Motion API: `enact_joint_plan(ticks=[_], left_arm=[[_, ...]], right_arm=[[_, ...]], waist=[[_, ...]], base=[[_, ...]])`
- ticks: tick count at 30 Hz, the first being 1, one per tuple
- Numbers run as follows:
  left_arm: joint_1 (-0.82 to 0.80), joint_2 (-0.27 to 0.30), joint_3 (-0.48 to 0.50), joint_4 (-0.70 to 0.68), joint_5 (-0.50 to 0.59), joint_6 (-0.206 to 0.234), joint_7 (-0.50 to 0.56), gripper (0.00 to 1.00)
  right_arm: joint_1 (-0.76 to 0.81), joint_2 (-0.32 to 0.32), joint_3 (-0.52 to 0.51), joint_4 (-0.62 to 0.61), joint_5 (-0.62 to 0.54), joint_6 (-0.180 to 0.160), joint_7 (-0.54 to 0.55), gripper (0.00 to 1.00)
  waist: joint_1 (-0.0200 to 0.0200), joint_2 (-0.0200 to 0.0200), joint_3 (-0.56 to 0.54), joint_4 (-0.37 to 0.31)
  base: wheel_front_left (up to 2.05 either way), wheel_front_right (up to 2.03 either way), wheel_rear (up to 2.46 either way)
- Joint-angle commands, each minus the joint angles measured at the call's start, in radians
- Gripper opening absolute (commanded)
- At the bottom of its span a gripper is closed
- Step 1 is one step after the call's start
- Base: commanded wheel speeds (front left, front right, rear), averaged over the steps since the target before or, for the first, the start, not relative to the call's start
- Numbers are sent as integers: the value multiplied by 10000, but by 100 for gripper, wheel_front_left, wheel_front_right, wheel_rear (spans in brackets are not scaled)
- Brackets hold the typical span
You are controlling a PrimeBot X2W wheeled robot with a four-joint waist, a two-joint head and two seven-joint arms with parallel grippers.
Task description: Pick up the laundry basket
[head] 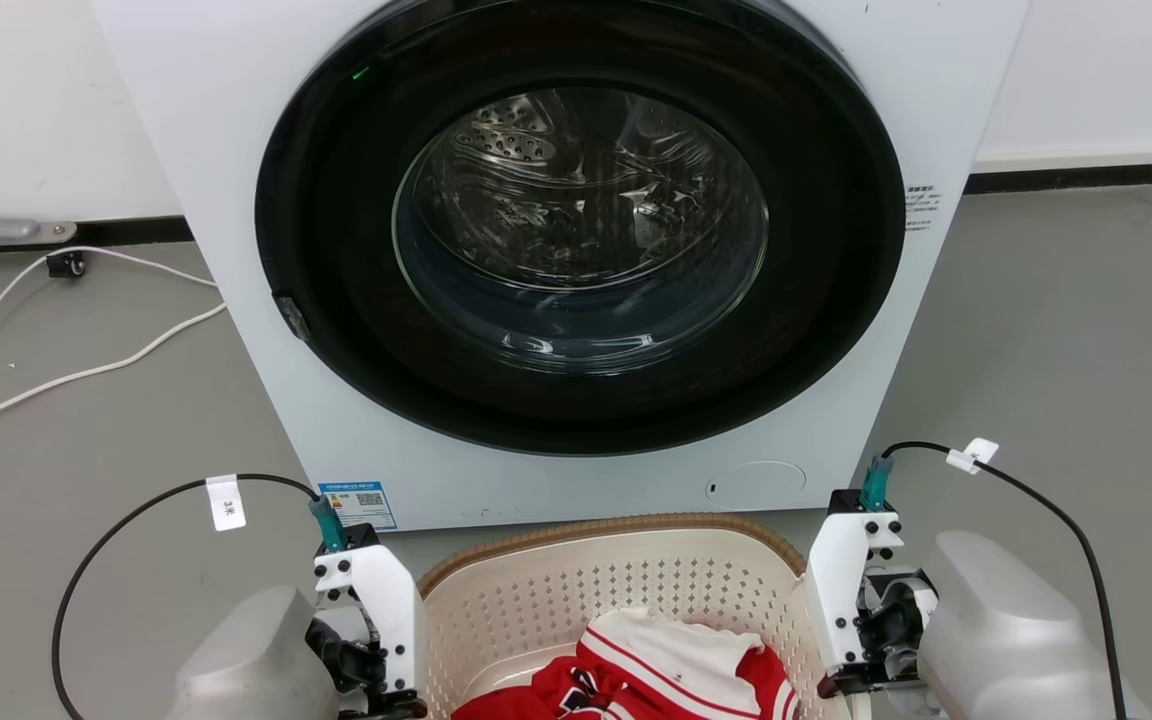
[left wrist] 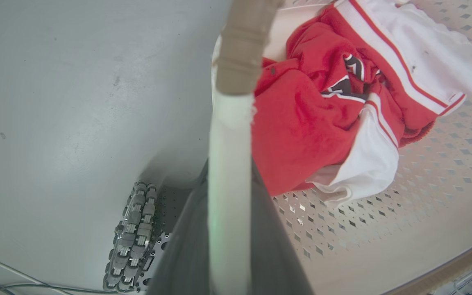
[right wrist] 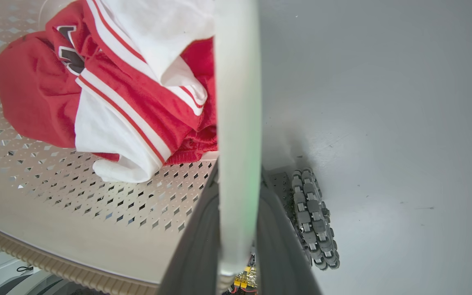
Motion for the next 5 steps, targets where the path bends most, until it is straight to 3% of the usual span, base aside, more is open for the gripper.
enact_joint_plan(ticks=[1,5], left_arm=[[-2,-33,-39,-17,-79,-28,-3,0],[17,-4,-55,-6,-76,-26,-18,0]], right_arm=[[94,49,-44,-48,13,0,-44,0],[90,49,-80,-48,-21,0,-49,0]], waist=[[0,-1,5,-2],[0,-1,17,0]], base=[[0,0,0],[0,0,0]])
